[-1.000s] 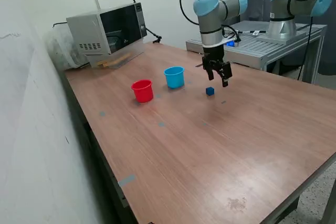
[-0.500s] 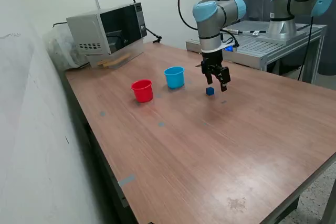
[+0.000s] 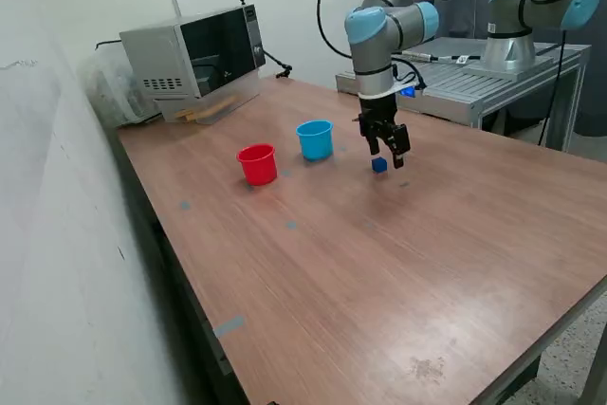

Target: Place red objects in the red bin, and blue objects in the blue bin.

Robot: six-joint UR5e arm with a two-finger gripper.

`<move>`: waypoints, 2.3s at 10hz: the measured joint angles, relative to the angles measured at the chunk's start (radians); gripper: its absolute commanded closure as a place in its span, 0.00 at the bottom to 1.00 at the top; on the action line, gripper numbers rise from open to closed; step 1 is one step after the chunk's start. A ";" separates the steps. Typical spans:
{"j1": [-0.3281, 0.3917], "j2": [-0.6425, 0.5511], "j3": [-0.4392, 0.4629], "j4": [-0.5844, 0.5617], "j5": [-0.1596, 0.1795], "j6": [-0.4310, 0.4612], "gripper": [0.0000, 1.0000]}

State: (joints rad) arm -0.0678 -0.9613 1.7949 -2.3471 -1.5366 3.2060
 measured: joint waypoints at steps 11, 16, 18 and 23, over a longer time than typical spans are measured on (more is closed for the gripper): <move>-0.016 0.015 0.003 -0.034 -0.013 -0.003 1.00; -0.054 -0.068 -0.035 -0.031 -0.108 -0.026 1.00; -0.098 -0.096 -0.058 -0.028 -0.143 -0.036 1.00; -0.189 -0.113 -0.075 -0.024 -0.166 -0.042 1.00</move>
State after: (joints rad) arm -0.2567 -1.0743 1.7202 -2.3708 -1.7029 3.1636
